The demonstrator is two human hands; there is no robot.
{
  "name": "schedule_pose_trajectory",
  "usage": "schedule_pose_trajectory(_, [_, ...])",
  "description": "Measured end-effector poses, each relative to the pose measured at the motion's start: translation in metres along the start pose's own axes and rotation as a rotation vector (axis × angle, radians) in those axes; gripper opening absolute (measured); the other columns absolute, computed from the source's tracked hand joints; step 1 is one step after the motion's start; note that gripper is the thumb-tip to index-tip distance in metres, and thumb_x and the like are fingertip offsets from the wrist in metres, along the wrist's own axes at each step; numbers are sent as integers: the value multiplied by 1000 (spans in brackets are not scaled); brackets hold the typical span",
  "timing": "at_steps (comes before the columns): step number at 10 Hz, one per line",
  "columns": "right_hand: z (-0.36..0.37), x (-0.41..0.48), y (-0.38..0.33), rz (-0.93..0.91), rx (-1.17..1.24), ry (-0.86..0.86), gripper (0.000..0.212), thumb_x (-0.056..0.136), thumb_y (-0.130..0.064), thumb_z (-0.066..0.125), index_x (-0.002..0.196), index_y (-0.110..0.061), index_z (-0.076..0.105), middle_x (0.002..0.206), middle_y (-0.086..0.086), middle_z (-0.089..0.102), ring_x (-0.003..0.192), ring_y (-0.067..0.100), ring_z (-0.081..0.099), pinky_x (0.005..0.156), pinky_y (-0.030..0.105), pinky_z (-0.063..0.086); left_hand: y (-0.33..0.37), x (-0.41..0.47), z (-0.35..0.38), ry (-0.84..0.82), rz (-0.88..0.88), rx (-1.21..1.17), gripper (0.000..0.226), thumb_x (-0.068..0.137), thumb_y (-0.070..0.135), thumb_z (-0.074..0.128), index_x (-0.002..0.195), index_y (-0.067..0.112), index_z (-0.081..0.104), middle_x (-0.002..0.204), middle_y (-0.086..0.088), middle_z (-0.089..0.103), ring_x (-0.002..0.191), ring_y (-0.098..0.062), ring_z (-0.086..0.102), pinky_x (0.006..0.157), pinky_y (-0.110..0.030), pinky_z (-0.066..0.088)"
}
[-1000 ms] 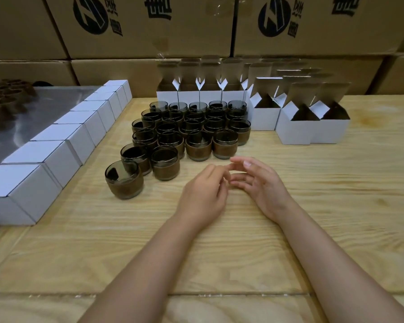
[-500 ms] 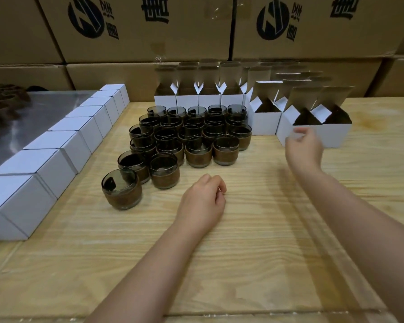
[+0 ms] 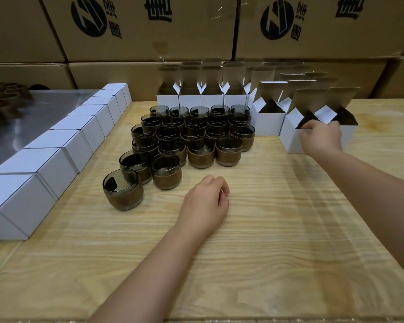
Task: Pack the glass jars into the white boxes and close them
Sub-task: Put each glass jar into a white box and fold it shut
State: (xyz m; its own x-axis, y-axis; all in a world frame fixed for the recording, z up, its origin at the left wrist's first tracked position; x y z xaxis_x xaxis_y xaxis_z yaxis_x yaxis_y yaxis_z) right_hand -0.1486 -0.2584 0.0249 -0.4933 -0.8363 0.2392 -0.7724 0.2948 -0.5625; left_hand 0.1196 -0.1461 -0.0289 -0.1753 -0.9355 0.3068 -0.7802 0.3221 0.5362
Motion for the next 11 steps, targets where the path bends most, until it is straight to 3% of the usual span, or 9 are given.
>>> schedule_pose_trajectory(3, [-1,-75,-24,-219,-31,72,19,95,-22,50,104,-23,67,106,5,29,111,31,32,97,40,25,0,-1,1,-5,-5,7,12,91,19,51,100,22,59,91,8,50,82,-13,53,76,-34,48])
schedule_pose_trajectory(4, [-1,-111,-35,-247,10,63,16,94,-22,52,101,-23,66,103,2,26,109,28,30,94,38,22,-2,0,2,-8,-22,-17,30,89,29,55,118,27,50,101,11,49,92,-11,53,78,-29,45])
schedule_pose_trajectory(5, [0,-149,-46,-283,40,57,13,92,-22,54,98,-24,65,102,0,26,106,26,29,89,36,21,2,-2,1,28,28,-97,68,82,45,64,138,35,27,124,12,41,97,-7,47,79,-27,42])
schedule_pose_trajectory(6, [1,-180,-58,-321,55,43,11,89,-22,54,95,-24,63,100,-1,25,103,23,28,86,35,20,7,-4,-5,99,94,-181,89,74,54,66,142,45,10,142,8,30,123,-12,41,92,-30,41])
schedule_pose_trajectory(7, [3,-198,-71,-362,57,11,11,89,-25,54,97,-24,62,99,-3,23,102,20,26,83,33,16,8,-5,-8,133,124,-252,82,74,60,50,143,49,7,151,4,23,139,-14,27,105,-31,31])
schedule_pose_trajectory(8, [5,-207,-78,-411,20,-21,14,86,-29,53,95,-24,61,98,-4,26,101,20,27,80,32,16,8,-4,-7,69,139,-318,74,80,48,52,138,60,7,157,-1,15,144,-16,24,112,-45,33])
schedule_pose_trajectory(9, [-4,-212,-83,-464,169,60,18,75,-32,51,81,-24,66,89,-6,38,94,17,38,77,29,19,7,-4,-10,68,130,-324,81,79,37,63,137,60,11,155,-1,19,133,-10,35,104,-43,42])
schedule_pose_trajectory(10, [-16,-202,-81,-523,486,187,16,77,-21,55,79,-14,70,85,0,46,88,19,45,81,29,34,8,-5,-12,114,162,-321,82,71,40,70,135,56,19,148,4,29,120,5,35,95,-20,39])
schedule_pose_trajectory(11, [-10,-186,-72,-551,553,181,15,83,-9,59,88,-10,72,96,5,49,94,19,47,81,16,37,6,-4,-12,139,137,-374,85,69,42,76,133,53,22,144,10,35,125,5,37,97,-20,40])
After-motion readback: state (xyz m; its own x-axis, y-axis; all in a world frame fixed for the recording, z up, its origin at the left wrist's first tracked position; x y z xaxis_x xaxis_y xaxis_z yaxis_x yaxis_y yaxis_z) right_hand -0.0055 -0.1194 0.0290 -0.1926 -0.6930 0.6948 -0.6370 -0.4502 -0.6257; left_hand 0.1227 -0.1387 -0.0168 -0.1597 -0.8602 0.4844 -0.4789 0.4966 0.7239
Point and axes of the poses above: each hand's wrist, its own x-axis towards the middle knuckle, its own z-axis out of the palm, y = z × x, the point moved 5 cm from there along x, towards the middle knuckle
